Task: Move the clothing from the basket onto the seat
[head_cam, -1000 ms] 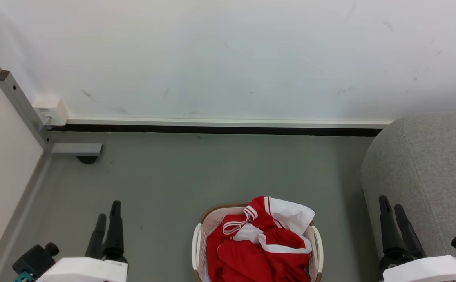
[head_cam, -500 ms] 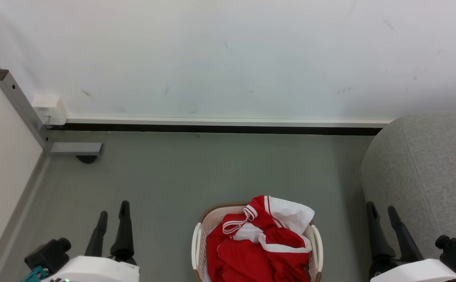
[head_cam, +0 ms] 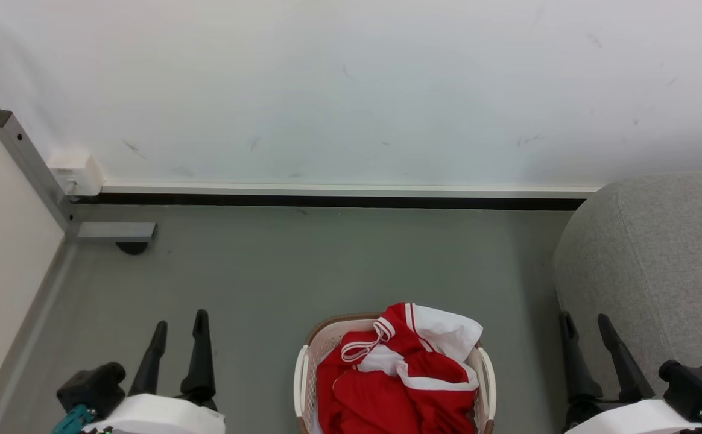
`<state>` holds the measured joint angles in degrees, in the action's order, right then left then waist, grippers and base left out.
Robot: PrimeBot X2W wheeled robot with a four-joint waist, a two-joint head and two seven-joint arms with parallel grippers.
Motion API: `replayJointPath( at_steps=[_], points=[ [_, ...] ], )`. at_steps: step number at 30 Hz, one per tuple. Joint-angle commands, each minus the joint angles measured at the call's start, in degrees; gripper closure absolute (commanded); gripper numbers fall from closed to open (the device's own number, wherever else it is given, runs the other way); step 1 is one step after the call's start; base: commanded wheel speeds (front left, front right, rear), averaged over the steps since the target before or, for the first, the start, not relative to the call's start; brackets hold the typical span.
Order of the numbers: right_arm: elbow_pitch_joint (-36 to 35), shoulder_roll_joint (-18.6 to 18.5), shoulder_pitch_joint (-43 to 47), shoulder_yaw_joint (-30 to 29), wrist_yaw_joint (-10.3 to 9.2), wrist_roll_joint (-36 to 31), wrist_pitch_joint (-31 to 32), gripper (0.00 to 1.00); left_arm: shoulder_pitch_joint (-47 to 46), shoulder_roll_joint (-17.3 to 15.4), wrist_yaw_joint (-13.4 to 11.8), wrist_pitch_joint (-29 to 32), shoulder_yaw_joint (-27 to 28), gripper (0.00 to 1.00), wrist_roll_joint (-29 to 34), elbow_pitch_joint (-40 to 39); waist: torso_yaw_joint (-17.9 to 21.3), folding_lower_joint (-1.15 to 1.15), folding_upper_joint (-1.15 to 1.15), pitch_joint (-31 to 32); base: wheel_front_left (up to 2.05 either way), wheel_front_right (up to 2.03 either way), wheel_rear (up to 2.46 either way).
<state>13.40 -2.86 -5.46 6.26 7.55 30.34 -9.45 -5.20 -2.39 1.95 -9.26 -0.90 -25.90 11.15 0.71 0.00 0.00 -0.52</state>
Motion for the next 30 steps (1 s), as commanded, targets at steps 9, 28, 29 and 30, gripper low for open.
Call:
replayJointPath(
  at_steps=[9, 28, 29, 30],
  points=[
    [0.57, -0.01, -0.99, -0.15, -0.08, -6.0, -1.63, 0.0, -0.89, -0.53, -0.76, -1.82, -0.64, 0.0, 7.25, 0.45, 0.09, 0.0, 0.0, 0.04, 0.0, 0.0, 0.0],
    [1.01, -0.05, -1.35, 0.64, -0.1, -12.78, -3.88, 0.0, -1.19, -0.64, -1.21, -4.24, -1.46, 0.0, 14.89, 1.4, 0.51, 0.0, 0.0, 0.17, 0.0, 0.0, 0.0],
    [1.03, -0.05, -1.41, 0.69, -0.1, -12.97, -4.02, 0.0, -1.21, -0.64, -1.22, -4.28, -1.4, 0.0, 15.22, 1.53, 0.57, 0.0, 0.0, 0.17, 0.0, 0.0, 0.0],
    [1.05, -0.05, -1.45, 0.71, -0.1, -13.07, -4.14, 0.0, -1.24, -0.65, -1.26, -4.37, -1.37, 0.0, 15.59, 1.63, 0.63, 0.0, 0.0, 0.18, 0.0, 0.0, 0.0]
  ],
)
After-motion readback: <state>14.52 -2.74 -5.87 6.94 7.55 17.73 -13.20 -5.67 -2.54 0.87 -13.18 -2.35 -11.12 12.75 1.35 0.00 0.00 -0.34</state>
